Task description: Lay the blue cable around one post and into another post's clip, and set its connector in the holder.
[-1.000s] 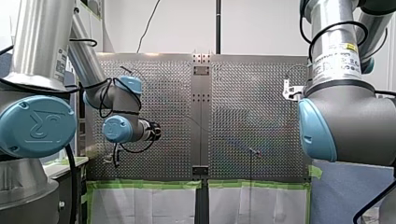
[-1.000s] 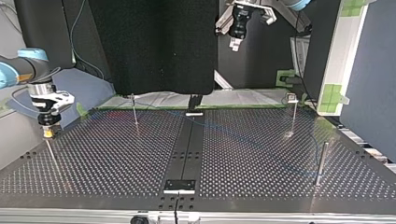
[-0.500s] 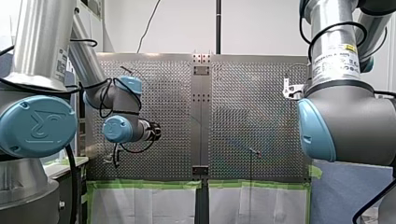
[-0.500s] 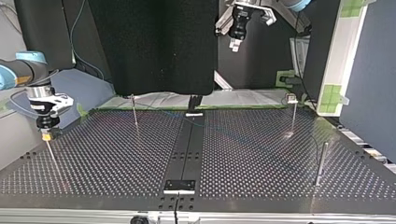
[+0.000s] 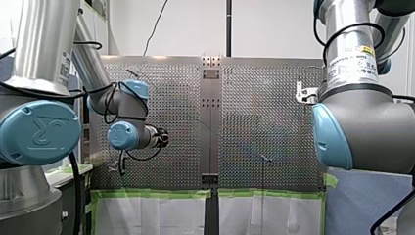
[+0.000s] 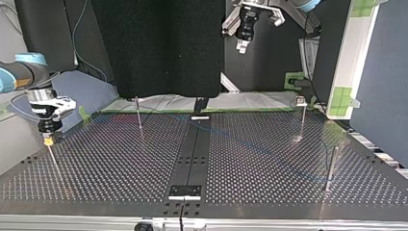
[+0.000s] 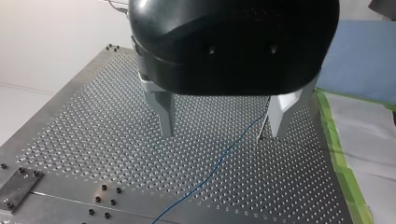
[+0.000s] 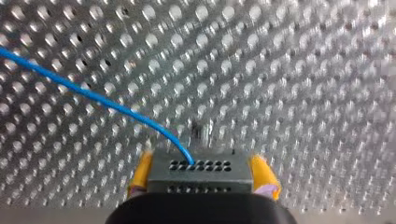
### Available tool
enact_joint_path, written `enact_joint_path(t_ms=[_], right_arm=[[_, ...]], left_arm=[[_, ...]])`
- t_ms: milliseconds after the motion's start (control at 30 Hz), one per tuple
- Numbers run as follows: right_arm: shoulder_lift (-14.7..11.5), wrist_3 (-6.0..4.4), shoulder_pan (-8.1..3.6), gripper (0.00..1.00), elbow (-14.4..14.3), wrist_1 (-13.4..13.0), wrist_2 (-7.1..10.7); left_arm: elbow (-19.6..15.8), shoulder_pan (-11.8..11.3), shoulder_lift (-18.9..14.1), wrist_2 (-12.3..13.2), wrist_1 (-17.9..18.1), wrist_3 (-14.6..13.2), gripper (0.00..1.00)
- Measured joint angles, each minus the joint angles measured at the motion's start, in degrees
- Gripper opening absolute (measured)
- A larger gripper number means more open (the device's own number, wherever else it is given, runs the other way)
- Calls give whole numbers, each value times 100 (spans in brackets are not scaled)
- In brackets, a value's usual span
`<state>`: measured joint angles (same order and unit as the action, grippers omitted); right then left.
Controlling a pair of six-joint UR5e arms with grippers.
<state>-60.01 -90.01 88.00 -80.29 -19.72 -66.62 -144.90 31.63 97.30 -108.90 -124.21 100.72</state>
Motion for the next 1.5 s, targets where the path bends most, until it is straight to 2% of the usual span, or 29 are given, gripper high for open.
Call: enact_joint_path(t_ms=[33,67,100,133,1500], right_arm=[[-3,1,4,71,4,-1,-2],[-3,1,11,71,4,0,-2],[-3,2,19,95,4,-1,-2],[-6,2,27,100,8,-3,0],[-1,2,32,100,3,2,-1]], left_arm=[[1,-3,1,7,6,0,100],[1,-6,1,13,7,0,100],[1,-10,1,18,8,0,100],[1,-16,1,24,11,0,100],[-1,-93,13,59,28,0,100]])
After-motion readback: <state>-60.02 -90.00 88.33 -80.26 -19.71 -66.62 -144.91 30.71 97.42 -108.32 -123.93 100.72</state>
